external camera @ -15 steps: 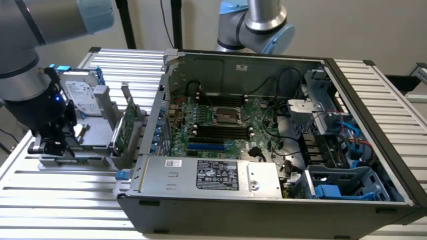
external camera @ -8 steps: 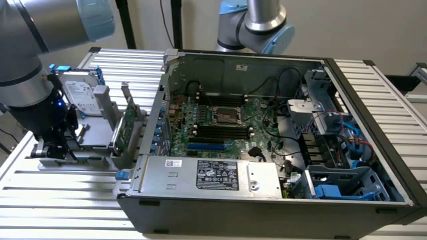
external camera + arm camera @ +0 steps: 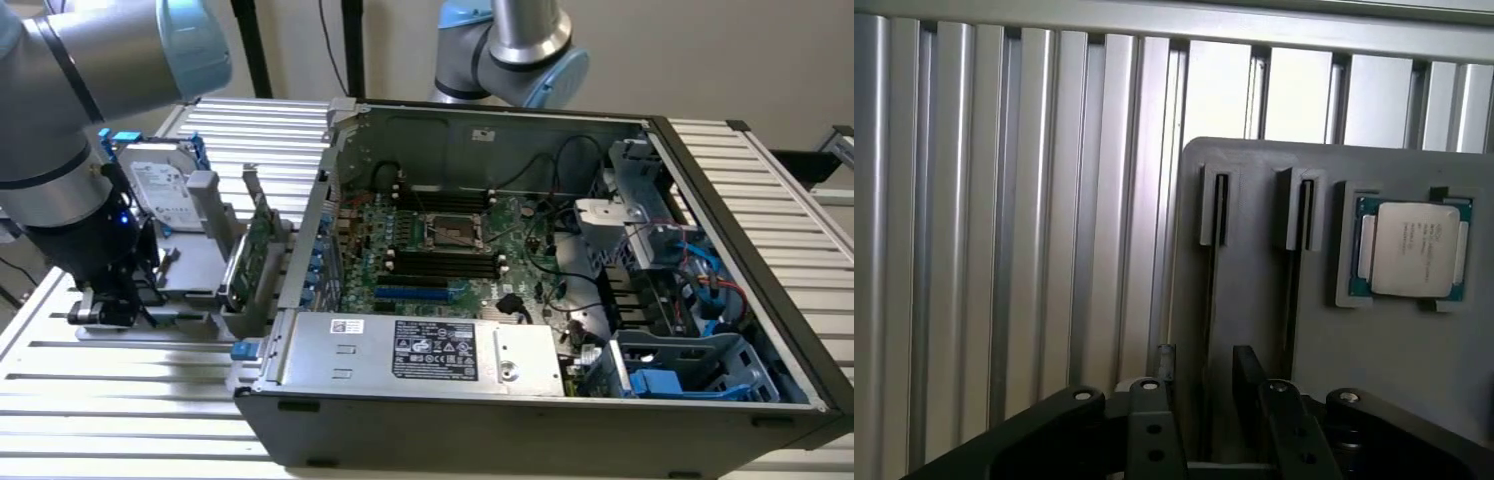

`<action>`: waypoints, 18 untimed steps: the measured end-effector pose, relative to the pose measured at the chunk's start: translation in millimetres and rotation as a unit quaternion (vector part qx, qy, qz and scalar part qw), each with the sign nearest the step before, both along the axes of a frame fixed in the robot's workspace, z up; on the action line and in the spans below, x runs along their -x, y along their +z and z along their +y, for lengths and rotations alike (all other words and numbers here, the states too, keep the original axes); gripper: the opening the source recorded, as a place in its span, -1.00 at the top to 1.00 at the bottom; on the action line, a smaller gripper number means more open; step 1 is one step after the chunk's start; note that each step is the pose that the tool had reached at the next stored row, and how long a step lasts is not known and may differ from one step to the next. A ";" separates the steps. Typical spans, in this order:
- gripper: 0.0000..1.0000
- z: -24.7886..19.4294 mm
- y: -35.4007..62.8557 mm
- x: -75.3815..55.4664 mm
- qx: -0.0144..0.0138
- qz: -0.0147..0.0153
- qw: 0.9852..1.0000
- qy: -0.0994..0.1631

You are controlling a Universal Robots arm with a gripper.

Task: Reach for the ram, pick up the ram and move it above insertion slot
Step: 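Pick up the ram and move it above insertion slot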

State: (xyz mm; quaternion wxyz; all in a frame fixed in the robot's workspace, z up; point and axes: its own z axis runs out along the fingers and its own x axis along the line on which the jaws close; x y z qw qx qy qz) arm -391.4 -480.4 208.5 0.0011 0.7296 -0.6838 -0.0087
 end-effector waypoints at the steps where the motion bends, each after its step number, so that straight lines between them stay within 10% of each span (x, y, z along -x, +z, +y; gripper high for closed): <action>1: 0.27 0.0 -1.8 0.0 0.000 0.000 1.000 0.000; 9: 0.27 0.3 -7.3 0.0 -0.010 0.000 1.000 0.000; 18: 0.31 0.3 -10.3 0.1 -0.011 0.003 1.000 -0.006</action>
